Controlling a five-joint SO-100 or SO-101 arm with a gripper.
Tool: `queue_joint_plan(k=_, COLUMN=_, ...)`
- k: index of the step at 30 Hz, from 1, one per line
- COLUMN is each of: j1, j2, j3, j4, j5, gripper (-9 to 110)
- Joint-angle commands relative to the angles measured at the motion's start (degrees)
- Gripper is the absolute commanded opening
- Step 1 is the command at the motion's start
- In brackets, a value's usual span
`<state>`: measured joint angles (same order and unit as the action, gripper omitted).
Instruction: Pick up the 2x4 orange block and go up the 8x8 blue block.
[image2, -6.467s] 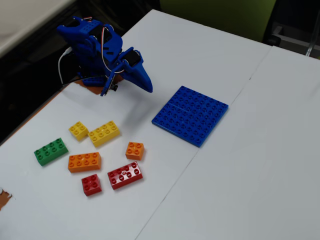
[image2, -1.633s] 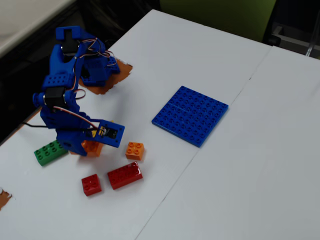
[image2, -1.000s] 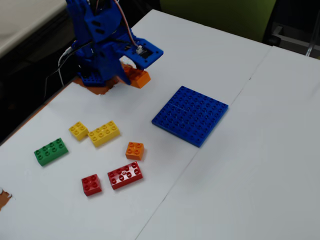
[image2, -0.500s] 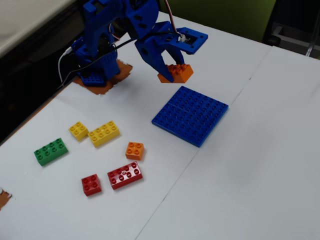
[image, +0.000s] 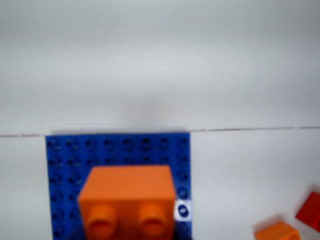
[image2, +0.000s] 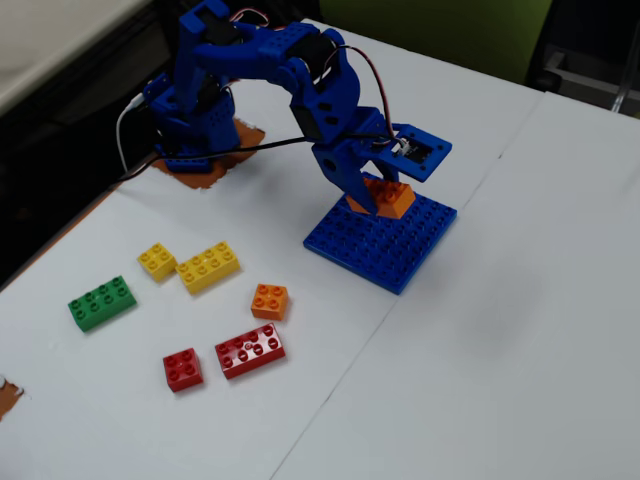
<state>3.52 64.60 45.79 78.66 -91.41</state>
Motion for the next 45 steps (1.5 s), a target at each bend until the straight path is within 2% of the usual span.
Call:
queue_joint_plan(k=1, j1=-0.88, j2=1.23, j3=-0.09, j4=2.81, j5=2.81, gripper=0)
queue_joint_plan(k=8, j1=-4.13, j2=1.41, j3=-2.37, j4=7.65, j5=9.93, gripper=0)
queue_joint_plan(k=13, j1=-6.06, j2=-4.31, j3=-16.44, j4=15.73, j5=10.99, gripper=0)
queue_joint_plan(k=31, j1=-3.78, j2=-0.09, j3=-10.37, j4=15.29, j5=4.92, gripper=0)
queue_joint_plan(k=45, j1=-2.72, j2=1.67, j3=-10.37, j4=15.56, j5=4.22, gripper=0)
